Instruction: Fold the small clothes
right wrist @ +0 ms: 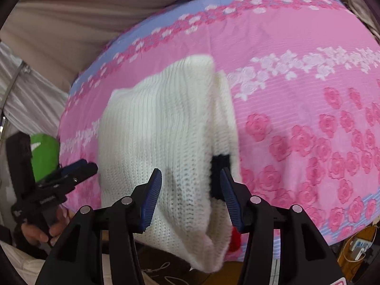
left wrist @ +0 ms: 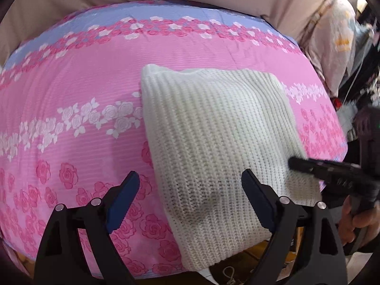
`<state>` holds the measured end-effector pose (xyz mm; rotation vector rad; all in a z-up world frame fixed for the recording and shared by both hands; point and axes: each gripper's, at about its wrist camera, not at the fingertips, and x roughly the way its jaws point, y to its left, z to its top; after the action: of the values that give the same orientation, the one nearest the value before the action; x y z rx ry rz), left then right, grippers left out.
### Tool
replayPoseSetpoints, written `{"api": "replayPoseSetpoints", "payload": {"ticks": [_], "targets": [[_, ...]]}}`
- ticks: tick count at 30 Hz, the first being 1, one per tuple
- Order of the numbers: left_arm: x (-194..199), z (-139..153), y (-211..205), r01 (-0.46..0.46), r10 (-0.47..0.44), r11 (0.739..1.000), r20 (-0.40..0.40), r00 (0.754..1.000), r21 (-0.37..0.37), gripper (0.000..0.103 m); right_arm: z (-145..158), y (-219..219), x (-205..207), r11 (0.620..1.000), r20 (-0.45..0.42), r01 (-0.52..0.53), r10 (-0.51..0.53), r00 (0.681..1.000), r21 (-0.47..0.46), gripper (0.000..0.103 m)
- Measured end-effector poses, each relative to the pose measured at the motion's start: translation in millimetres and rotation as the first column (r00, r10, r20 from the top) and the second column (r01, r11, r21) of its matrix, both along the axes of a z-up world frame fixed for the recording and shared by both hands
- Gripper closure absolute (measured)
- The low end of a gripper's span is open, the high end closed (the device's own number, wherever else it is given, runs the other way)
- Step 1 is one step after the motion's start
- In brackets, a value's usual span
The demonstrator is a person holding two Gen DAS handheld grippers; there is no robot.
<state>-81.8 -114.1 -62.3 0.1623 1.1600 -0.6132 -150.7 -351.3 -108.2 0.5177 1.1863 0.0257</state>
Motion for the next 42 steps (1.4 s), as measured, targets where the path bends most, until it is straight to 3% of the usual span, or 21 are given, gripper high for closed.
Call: {"api": "replayPoseSetpoints", "payload": {"ticks": [1, 3, 6, 9, 12, 15, 17, 19, 22, 26, 31, 32, 36, 38, 40, 42], "targets": [[-2, 0, -3, 0.011, -0.011, 1.000, 0.013, 1.000, 0.011, 0.018, -3, -1, 0, 1.000, -0.015, 0.002, -0.002, 1.000, -0.002, 0.087], [-4, -4, -6, 0.023, -0.024, 0.999, 0.025, 0.999, 0.031, 0.017, 1, -10, -7, 0.998, 0.018, 0.042, -0.042, 0.999, 0.036, 0.088], [0, -18, -4, 0.005, -0.003, 0.999, -0.025, 1.000, 0.054, 0.017, -16, -17, -11, 0.999, -0.018, 0.036, -0.035, 0.999, 0.036, 0.088], [6, -10, 8, -0.055, 0.055, 0.998, -0.030, 0.998, -0.009, 0.016, -22, -21, -10, 0.995, -0.020, 0.051, -0.049, 0.999, 0.080, 0.087], [17, -5, 25, -0.136, 0.132, 0.987, -0.054, 0.990, -0.081, 0.013, 1, -20, -12, 0.996, 0.022, 0.077, -0.078, 0.997, 0.049, 0.073], [32, -18, 38, -0.225, 0.209, 0.969, -0.142, 0.968, -0.105, 0.012, 18, -22, -15, 0.990, 0.076, 0.115, -0.109, 0.991, -0.079, 0.030], [38, -28, 40, -0.241, 0.219, 0.964, -0.181, 0.959, -0.111, 0.012, 12, -26, -11, 0.987, 0.070, 0.116, -0.109, 0.992, -0.107, 0.022], [42, -41, 42, -0.253, 0.225, 0.961, -0.216, 0.950, -0.113, 0.011, -4, -29, -2, 0.992, 0.017, 0.101, -0.100, 0.995, -0.074, 0.021], [43, -49, 45, -0.287, 0.234, 0.941, -0.262, 0.936, -0.182, 0.010, -28, -30, 3, 0.995, -0.043, 0.102, -0.101, 0.994, 0.015, 0.021], [50, -58, 41, -0.301, 0.221, 0.923, -0.308, 0.925, -0.241, 0.010, -43, -30, 9, 0.983, -0.053, 0.117, -0.110, 0.992, 0.142, 0.021], [62, -74, 35, -0.345, 0.208, 0.886, -0.399, 0.893, -0.309, 0.005, -52, -29, 22, 0.975, -0.054, 0.131, -0.124, 0.991, 0.180, 0.016], [63, -73, 33, -0.342, 0.205, 0.883, -0.394, 0.896, -0.320, 0.005, -52, -29, 24, 0.975, -0.054, 0.129, -0.121, 0.991, 0.182, 0.016], [60, -70, 9, -0.275, 0.123, 0.903, -0.415, 0.901, -0.330, 0.008, -53, -33, 30, 0.969, -0.061, 0.132, -0.122, 0.991, 0.210, 0.016], [56, -65, -1, -0.240, 0.122, 0.927, -0.372, 0.920, -0.288, 0.014, -54, -36, 30, 0.959, -0.064, 0.145, -0.134, 0.989, 0.242, 0.017], [54, -59, -9, -0.205, 0.115, 0.946, -0.334, 0.936, -0.250, 0.022, -56, -38, 30, 0.950, -0.065, 0.142, -0.129, 0.989, 0.279, 0.035], [52, -50, -10, -0.199, 0.113, 0.947, -0.317, 0.942, -0.252, 0.038, -55, -35, 30, 0.958, -0.061, 0.124, -0.112, 0.992, 0.258, 0.049]]}}
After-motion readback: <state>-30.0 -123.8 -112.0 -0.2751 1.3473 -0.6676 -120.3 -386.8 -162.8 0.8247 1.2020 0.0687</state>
